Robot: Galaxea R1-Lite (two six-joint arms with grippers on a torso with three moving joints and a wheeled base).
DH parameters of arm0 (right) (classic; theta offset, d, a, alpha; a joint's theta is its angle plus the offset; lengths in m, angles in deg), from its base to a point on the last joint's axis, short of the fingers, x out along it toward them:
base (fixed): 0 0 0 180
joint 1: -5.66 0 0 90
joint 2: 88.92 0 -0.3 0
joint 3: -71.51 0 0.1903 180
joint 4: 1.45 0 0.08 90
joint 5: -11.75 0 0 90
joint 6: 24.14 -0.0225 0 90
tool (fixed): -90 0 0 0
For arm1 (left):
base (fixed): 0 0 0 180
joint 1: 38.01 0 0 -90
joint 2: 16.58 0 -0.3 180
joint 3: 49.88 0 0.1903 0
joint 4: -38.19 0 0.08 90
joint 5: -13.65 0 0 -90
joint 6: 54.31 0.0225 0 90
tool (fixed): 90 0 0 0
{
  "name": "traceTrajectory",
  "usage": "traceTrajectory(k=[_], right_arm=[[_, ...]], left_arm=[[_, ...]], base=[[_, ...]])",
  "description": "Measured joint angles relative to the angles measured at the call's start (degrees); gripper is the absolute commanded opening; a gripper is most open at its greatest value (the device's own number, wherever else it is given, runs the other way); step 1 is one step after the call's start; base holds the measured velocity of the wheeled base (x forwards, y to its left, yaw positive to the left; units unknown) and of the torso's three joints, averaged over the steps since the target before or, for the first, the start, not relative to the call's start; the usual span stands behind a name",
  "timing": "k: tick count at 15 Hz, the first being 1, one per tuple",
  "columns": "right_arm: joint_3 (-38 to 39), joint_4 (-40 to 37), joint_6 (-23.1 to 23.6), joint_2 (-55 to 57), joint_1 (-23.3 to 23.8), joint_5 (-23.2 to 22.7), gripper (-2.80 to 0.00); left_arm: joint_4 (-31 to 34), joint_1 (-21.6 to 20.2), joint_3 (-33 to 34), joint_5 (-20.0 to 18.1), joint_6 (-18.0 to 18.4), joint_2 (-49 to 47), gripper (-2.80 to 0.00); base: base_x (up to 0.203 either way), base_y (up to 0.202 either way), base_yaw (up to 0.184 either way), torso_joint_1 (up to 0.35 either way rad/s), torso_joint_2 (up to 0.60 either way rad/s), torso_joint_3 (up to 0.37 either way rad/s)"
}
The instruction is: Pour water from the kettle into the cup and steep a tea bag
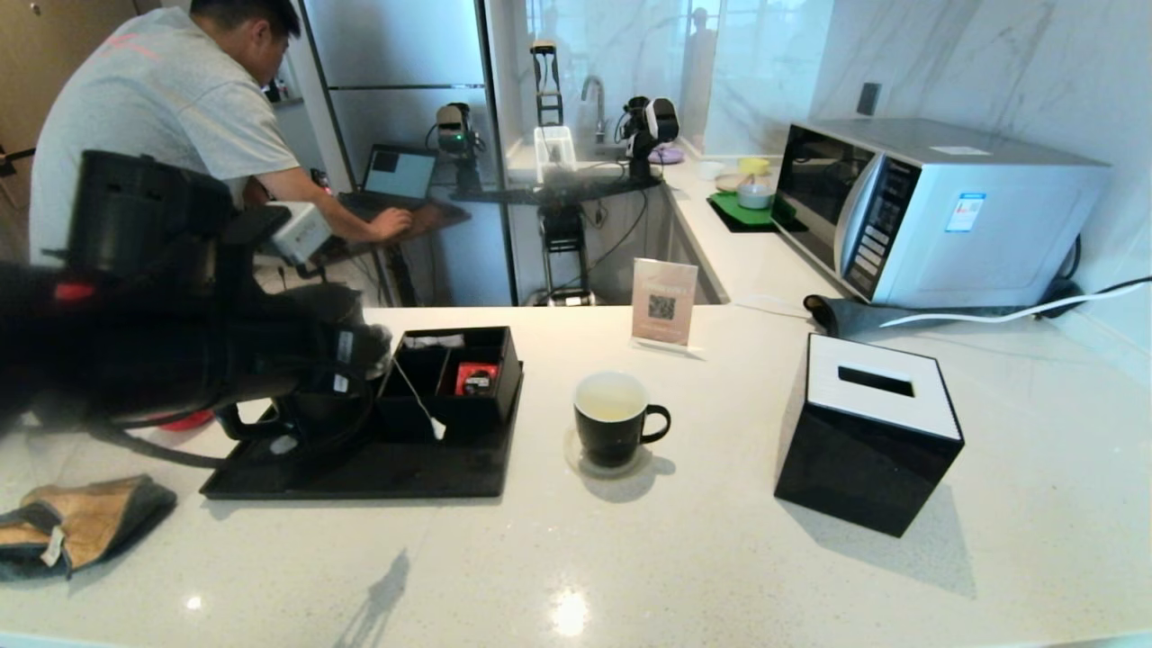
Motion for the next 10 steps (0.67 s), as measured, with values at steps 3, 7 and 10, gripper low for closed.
traceTrajectory(k=[3,7,10], right_arm=[[0.0,0.0,0.0,0.0,0.0,0.0,-2.8],[0.0,0.0,0.0,0.0,0.0,0.0,-2.8],[0.0,0.0,0.0,0.0,0.0,0.0,-2.8]], left_arm=[[-0.3,2.2,-0.7,0.0,0.2,5.3,-2.8],[-0.2,6.7,-1.1,-0.1,0.1,10.9,-2.8],[-0.2,9.2,-1.2,-0.1,0.1,12.7,-2.8]], base=[[0.0,0.0,0.0,0.0,0.0,0.0],[0.0,0.0,0.0,0.0,0.0,0.0],[0.0,0.0,0.0,0.0,0.0,0.0]])
